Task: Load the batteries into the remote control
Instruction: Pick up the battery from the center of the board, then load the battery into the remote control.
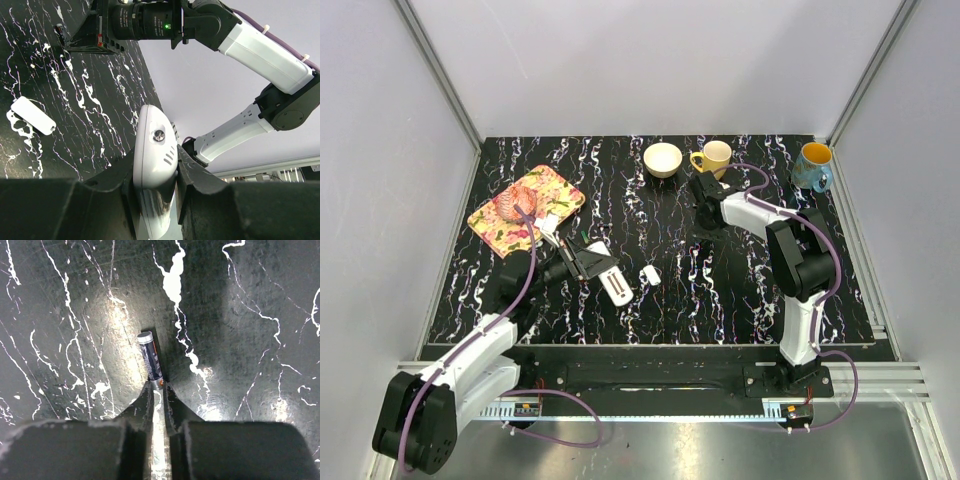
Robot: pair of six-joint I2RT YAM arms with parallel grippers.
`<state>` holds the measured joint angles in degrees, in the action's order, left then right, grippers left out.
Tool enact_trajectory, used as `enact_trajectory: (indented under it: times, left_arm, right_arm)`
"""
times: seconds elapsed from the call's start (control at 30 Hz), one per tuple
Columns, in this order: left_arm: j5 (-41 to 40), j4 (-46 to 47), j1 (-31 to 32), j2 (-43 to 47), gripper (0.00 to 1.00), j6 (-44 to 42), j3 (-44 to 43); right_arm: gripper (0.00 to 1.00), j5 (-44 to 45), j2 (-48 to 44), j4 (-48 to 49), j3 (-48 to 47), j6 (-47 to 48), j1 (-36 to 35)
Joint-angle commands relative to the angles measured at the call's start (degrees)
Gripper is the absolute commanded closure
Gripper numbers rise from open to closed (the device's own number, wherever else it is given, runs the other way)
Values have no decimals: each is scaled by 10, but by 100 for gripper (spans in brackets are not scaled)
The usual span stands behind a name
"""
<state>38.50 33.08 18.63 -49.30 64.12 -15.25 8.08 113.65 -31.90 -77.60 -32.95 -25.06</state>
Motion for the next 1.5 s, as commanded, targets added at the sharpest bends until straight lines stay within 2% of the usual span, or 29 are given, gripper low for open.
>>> enact_trajectory:
  times: [0.0, 0.13, 0.27, 0.33, 0.43, 0.57, 0.7, 0.8, 0.87, 0.93, 1.2, 1.47]
  left_arm:
    - [-14, 31, -2, -1, 100, -1, 2]
    - [-26, 29, -2, -6, 100, 1, -2]
    - [-46, 37, 3, -20, 100, 5, -13]
    - [-60, 53, 10, -40, 100, 9, -15]
    - [-74, 96, 23, -82, 100, 20, -18]
    - [-71, 225, 41, -153, 100, 56, -18]
    - [-69, 364, 61, -234, 100, 90, -10]
    - [-80, 438, 70, -271, 100, 100, -10]
    - [-82, 479, 75, -288, 100, 108, -17]
    - [-88, 494, 85, -313, 100, 116, -25]
    - [-134, 470, 120, -344, 100, 130, -48]
    - [-144, 526, 128, -382, 100, 156, -38]
  right_arm:
    - [98, 14, 9, -31, 24, 16, -3]
    - [100, 10, -43, -25, 45, 29, -5]
    - [100, -19, -160, -36, 73, 61, -40]
    - [100, -42, -198, -63, 74, 85, -95]
    - [100, -30, -269, -98, 73, 98, -190]
    - [100, -46, -347, -142, 62, 103, -263]
    - [100, -66, -388, -174, 47, 92, -273]
    - [100, -79, -396, -196, 34, 97, -275]
    - [100, -117, -390, -208, 25, 98, -274]
    - [100, -136, -381, -218, 6, 98, -274]
    - [100, -162, -310, -288, -87, 104, -275]
    - [100, -168, -251, -311, -113, 98, -274]
